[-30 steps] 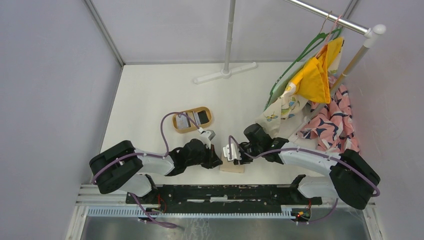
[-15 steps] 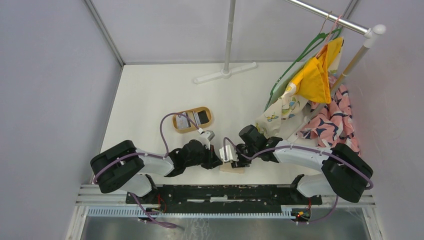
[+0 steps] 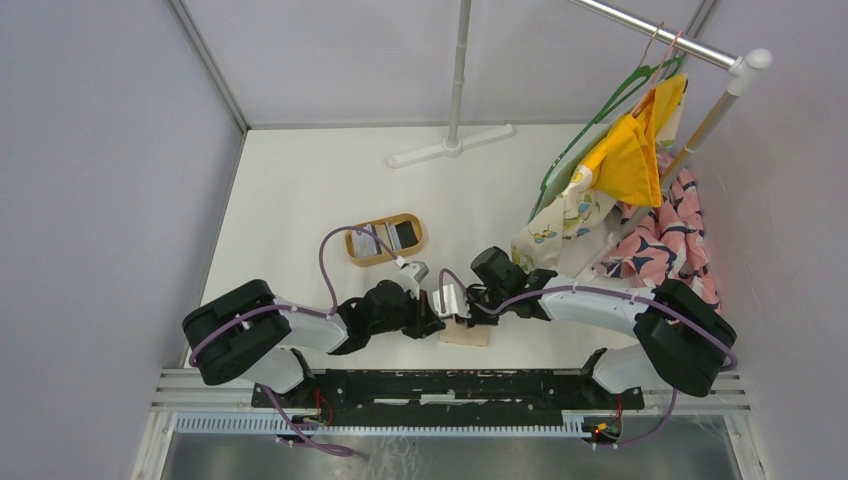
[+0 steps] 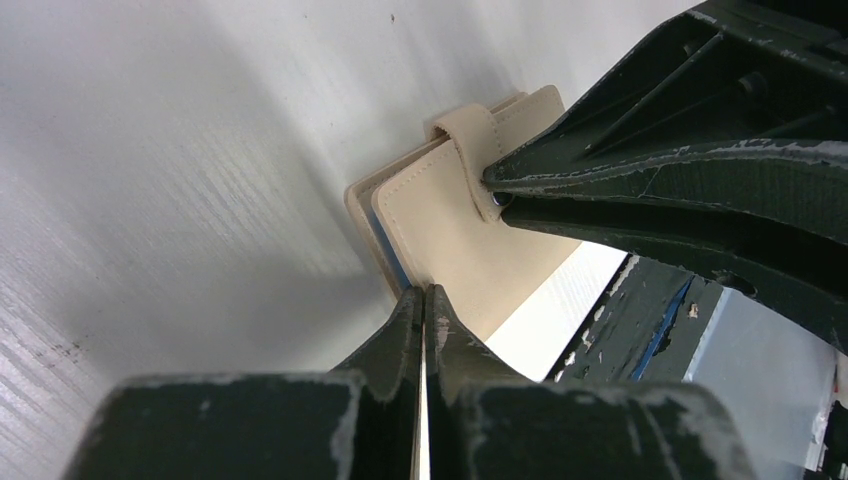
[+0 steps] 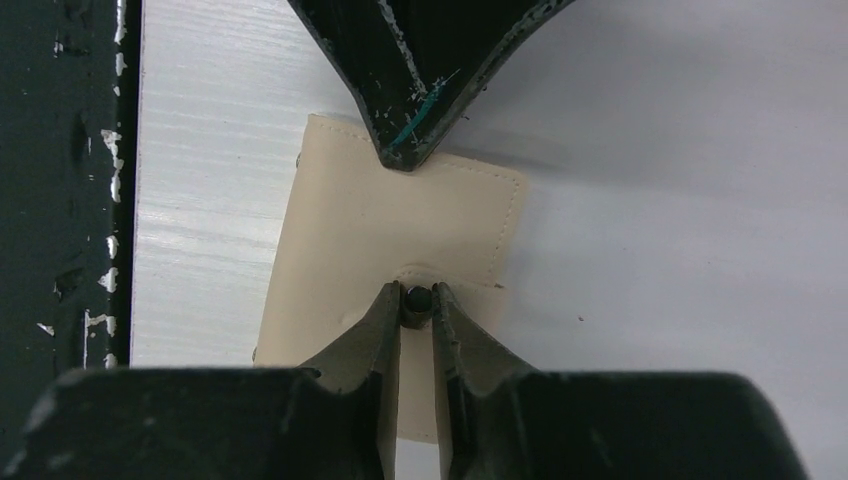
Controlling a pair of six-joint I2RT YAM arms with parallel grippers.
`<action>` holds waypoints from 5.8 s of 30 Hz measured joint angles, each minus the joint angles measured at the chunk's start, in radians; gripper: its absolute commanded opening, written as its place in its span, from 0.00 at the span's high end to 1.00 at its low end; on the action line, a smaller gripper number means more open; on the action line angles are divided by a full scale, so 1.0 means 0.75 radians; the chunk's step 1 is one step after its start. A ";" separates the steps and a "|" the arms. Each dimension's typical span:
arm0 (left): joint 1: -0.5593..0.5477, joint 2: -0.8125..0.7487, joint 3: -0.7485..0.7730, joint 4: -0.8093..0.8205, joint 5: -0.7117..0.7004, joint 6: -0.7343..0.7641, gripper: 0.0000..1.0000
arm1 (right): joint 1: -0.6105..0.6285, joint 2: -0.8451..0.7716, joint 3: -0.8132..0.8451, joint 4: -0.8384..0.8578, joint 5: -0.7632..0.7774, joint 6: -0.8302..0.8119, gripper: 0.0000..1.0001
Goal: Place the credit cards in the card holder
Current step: Open the card holder at the center of the board.
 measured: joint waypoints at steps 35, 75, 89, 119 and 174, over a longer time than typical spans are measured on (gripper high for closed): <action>-0.053 0.024 -0.004 0.054 -0.021 -0.042 0.98 | -0.083 -0.079 -0.087 0.082 -0.102 -0.001 0.46; -0.148 -0.032 -0.107 0.122 -0.117 -0.149 0.97 | -0.196 -0.099 -0.106 0.195 -0.211 0.320 0.53; -0.168 -0.323 -0.197 -0.006 -0.378 -0.212 0.50 | -0.076 -0.030 -0.073 0.294 0.084 0.772 0.62; -0.174 -0.070 -0.085 0.048 -0.431 -0.303 0.98 | 0.127 0.108 0.050 0.269 0.443 0.853 0.65; -0.150 -0.462 -0.074 -0.253 -0.476 0.141 0.17 | -0.488 -0.152 -0.184 0.558 -0.681 0.960 0.96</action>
